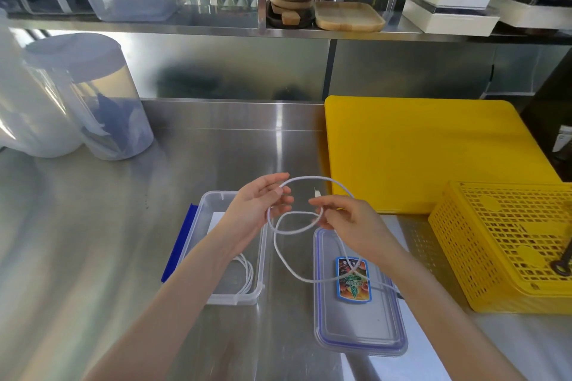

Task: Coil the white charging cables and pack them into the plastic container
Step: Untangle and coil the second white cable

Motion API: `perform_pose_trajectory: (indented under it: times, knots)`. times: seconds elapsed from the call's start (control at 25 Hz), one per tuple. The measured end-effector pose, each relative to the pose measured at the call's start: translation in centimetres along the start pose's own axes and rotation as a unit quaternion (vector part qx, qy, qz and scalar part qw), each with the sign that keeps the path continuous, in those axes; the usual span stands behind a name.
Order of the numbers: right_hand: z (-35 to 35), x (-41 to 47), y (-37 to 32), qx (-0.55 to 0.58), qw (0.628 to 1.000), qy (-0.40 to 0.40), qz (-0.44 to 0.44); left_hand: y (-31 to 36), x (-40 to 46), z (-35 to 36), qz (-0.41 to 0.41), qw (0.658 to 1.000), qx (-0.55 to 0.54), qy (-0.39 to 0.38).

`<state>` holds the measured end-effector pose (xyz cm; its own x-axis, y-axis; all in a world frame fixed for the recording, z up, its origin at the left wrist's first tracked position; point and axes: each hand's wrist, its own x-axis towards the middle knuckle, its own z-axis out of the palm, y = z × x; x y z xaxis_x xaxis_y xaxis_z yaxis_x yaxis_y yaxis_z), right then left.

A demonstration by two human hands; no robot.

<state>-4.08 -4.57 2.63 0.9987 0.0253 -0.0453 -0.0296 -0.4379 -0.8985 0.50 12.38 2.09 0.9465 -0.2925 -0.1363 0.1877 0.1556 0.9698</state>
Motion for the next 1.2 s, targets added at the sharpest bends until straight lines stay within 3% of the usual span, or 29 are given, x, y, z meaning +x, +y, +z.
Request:
perform_pose_trajectory:
  times: [0.08,0.16,0.44,0.6,0.72,0.92,1.08,1.2]
  knots:
    - [0.6,0.1,-0.3,0.150,0.987,0.001,0.057,0.0,-0.3,0.4,0.012,0.997,0.070,-0.009]
    - [0.8,0.3,-0.2,0.170,0.982,0.035,0.074,-0.2,-0.8,1.0,0.026,0.984,0.174,-0.022]
    - [1.2,0.9,0.2,0.066,0.996,0.059,0.021,-0.9,-1.4,1.6,0.082,0.891,0.445,-0.042]
    - [1.7,0.8,0.4,-0.012,0.999,0.033,-0.001,-1.3,-1.3,1.8,0.130,0.860,0.493,0.001]
    - [1.6,0.4,0.2,-0.094,0.994,0.001,-0.052,-1.4,-1.0,1.6,0.151,0.831,0.531,-0.064]
    - [0.5,0.4,0.1,-0.155,0.982,-0.007,-0.106,-1.9,-1.4,1.6,0.137,0.871,0.464,-0.084]
    - [0.1,1.0,0.7,-0.210,0.970,0.033,-0.119,-1.9,-1.3,1.4,0.153,0.874,0.457,-0.066]
    - [0.0,1.1,1.6,-0.147,0.985,-0.024,-0.088,-1.6,-1.2,1.3,0.174,0.880,0.439,-0.047]
